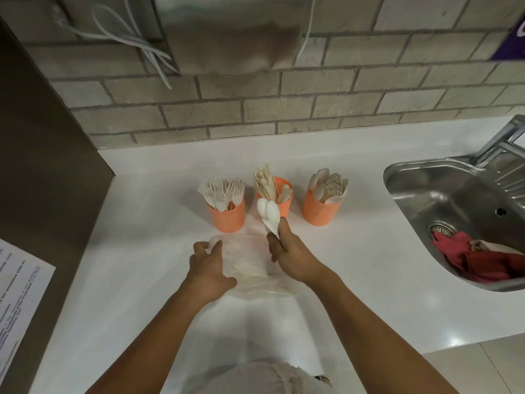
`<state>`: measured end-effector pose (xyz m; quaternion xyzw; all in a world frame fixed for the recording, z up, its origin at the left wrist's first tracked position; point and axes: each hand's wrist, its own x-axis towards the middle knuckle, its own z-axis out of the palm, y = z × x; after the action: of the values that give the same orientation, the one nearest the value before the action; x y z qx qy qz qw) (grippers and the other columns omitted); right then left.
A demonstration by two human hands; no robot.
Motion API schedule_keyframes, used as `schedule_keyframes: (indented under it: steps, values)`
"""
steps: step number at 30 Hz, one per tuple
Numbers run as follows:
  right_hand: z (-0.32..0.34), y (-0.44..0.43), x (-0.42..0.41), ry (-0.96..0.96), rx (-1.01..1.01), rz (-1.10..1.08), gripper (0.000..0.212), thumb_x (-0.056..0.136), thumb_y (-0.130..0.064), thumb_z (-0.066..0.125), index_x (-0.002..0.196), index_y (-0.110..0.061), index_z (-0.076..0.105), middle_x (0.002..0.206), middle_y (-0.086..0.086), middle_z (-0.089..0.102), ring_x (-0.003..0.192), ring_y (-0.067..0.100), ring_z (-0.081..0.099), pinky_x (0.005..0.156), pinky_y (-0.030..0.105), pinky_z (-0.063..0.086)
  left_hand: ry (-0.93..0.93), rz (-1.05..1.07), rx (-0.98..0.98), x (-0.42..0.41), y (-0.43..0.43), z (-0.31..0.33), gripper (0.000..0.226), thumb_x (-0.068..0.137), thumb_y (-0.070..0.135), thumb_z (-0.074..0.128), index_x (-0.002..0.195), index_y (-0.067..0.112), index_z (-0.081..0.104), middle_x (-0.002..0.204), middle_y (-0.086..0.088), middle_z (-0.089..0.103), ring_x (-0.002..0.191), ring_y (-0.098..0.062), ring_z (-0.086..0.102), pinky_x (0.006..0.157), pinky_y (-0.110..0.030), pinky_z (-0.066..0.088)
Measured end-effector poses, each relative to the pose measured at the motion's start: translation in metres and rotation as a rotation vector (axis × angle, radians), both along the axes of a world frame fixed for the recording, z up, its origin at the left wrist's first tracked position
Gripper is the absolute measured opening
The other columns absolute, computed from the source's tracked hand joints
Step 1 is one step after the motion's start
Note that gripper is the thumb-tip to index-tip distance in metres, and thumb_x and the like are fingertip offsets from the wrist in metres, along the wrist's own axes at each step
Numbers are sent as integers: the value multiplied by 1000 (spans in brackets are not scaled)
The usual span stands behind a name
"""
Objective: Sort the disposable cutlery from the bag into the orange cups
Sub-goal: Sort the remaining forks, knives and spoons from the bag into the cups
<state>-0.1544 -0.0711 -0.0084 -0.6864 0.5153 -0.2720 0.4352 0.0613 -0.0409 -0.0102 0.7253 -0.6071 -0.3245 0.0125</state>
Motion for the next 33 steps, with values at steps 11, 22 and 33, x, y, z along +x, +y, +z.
schedule_keyframes:
  steps: [11,22,33]
  values:
    - [30,11,18,-119,-57,30,12,104,-37,57,107,-29,66,70,-18,60,63,0,52,65,20,43,797,74,-524,-23,-7,57,72,90,14,73,150,41,44,134,12,56,105,-10,66,92,-25,57]
    - [45,18,6,-337,265,-28,22,107,-41,38,117,-31,55,69,12,51,49,17,38,44,24,31,886,262,-430,-37,-13,58,16,97,25,72,111,33,70,80,0,74,68,-16,71,78,-34,61]
    - [57,20,-12,-230,130,-51,27,110,-39,36,107,-19,53,70,18,60,44,28,47,39,29,40,889,299,-408,-71,-23,65,30,93,45,73,101,17,64,63,-3,64,54,-15,59,57,-26,50]
